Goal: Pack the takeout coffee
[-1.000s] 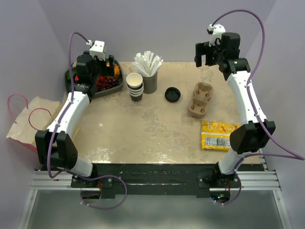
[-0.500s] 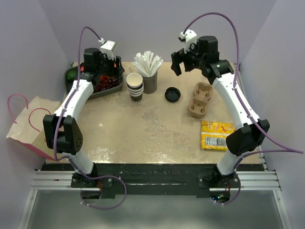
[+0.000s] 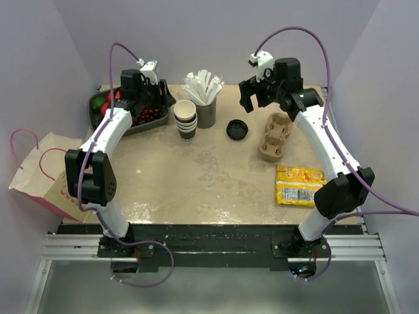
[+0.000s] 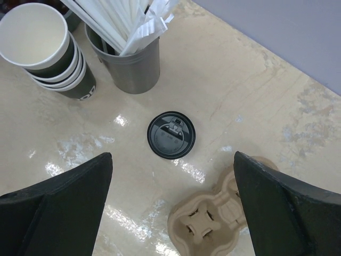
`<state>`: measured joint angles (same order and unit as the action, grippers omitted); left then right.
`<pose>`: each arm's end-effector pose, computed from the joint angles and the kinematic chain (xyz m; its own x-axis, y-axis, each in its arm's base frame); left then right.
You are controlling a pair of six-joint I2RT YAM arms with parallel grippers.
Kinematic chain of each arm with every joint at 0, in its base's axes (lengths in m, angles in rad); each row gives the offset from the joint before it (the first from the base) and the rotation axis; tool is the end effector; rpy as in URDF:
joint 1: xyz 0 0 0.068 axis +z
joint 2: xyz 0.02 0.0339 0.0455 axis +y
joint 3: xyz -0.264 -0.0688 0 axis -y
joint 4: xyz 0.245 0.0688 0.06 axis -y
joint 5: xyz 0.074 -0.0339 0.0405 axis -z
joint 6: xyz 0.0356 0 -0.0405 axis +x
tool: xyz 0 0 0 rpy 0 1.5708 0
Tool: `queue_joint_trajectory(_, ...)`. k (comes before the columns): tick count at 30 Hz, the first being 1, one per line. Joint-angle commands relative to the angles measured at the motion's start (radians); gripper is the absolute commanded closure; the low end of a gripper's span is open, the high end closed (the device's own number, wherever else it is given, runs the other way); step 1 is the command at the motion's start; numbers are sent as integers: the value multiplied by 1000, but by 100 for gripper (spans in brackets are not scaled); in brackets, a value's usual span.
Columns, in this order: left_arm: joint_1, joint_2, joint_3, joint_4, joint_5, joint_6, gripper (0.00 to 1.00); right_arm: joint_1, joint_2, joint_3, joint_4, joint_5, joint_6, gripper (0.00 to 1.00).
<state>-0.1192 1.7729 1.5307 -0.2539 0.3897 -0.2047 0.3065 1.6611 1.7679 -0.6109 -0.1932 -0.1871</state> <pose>0.4147 -0.0633 0.3207 -0.5526 -0.1232 -0.8243 0.3364 0.8719 -0.3558 0.3568 0.1201 0.4096 -0.3676 -0.3078 -0.8776 -0.5341 0.8424 -0.0718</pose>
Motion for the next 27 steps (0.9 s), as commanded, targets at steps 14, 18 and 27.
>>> queue_joint_trajectory(14, -31, 19, -20, 2, -25, -71, 52, 0, -23, 13, 22, 26, 11, 1)
queue_joint_trajectory(18, -37, 31, -18, -4, -34, -70, 53, -1, -20, 7, 22, 37, 6, 1)
queue_joint_trajectory(27, -37, 37, 3, -16, -51, -71, 82, -1, -11, 1, 26, 44, 11, 1)
